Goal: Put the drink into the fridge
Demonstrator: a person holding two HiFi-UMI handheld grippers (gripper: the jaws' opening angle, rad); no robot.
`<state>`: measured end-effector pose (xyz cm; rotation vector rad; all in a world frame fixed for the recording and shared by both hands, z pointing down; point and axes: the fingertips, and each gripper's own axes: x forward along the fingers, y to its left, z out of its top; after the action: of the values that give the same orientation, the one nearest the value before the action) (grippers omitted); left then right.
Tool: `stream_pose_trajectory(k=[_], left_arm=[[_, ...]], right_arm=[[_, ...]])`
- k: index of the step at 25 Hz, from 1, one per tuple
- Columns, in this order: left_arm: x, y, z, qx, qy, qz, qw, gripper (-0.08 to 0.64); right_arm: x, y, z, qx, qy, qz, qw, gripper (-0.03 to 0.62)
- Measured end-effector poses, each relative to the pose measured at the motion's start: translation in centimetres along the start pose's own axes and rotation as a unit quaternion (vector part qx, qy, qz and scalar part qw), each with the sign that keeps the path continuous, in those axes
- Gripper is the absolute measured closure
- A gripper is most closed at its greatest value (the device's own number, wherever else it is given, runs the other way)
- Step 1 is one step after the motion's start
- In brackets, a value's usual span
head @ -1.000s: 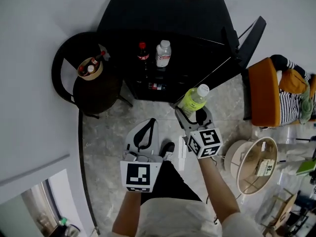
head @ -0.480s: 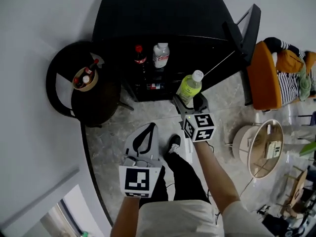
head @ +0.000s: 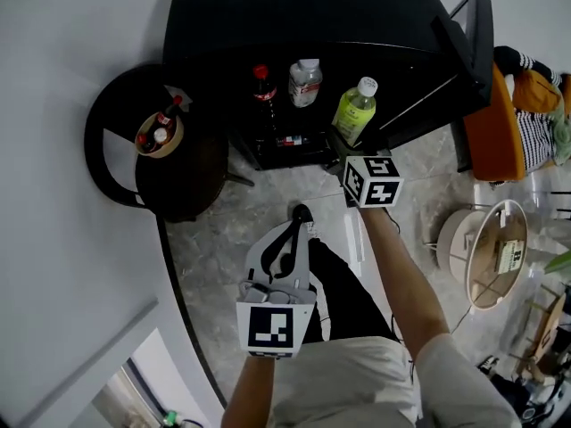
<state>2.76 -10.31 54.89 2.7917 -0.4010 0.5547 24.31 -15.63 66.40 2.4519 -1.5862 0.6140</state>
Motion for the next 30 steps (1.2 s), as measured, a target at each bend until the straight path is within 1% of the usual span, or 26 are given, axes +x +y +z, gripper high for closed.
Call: stream_pose_trajectory(k=[3,6,8,10,12,16,18,21,24,27,30], left_arm=[[-0.6,1.8,-1.4,-0.024,0.009,0.011,0.9996,0.552],[-0.6,4.3,-1.7,-0.034,0.016,0.037,0.9986,0.552],[0.1,5.7,-1.0,-0.037,0.009,0.062,0.9974,0.551],[1.1,6.6,0.1,-0.048,-0.009,0.074,0.9961,0.552],[2.1,6.6,1.0,-0.048,-0.024,0.069,0.9962,0.552],[3.3,6.3,1.2,-0.038,-0.022,0.063,0.9971,0.551],[3.5,6.9,0.5,-0.035,-0.013,0.071,0.9968,0.552],[3.1,7.3,-0.5,-0.048,0.012,0.084,0.9953,0.552],[2.9,7.5,-0.6,-0.029,0.016,0.084,0.9959,0.552],[3.0,7.7,-0.3,-0.022,0.012,0.084,0.9961,0.552],[3.2,7.6,-0.1,-0.027,0.009,0.084,0.9961,0.552]], right_arm=[[1.3,-0.9,0.0,0.006,-0.005,-0.022,1.0,0.318],[3.0,-1.0,0.6,-0.002,-0.01,-0.029,1.0,0.318],[4.3,-1.1,1.1,-0.01,-0.015,-0.028,0.999,0.318],[5.3,-1.6,1.6,-0.011,-0.02,-0.033,0.999,0.318],[6.0,-2.2,2.0,-0.013,-0.027,-0.044,0.999,0.318],[7.5,-2.9,2.2,-0.027,-0.028,-0.058,0.998,0.318],[8.1,-3.1,2.1,-0.032,-0.023,-0.067,0.997,0.318],[8.7,-3.5,2.1,-0.033,-0.025,-0.088,0.995,0.318],[9.2,-4.7,2.2,-0.025,-0.038,-0.108,0.993,0.318],[9.5,-5.2,2.3,-0.023,-0.051,-0.113,0.992,0.318],[10.1,-5.0,2.1,-0.033,-0.059,-0.111,0.992,0.318]])
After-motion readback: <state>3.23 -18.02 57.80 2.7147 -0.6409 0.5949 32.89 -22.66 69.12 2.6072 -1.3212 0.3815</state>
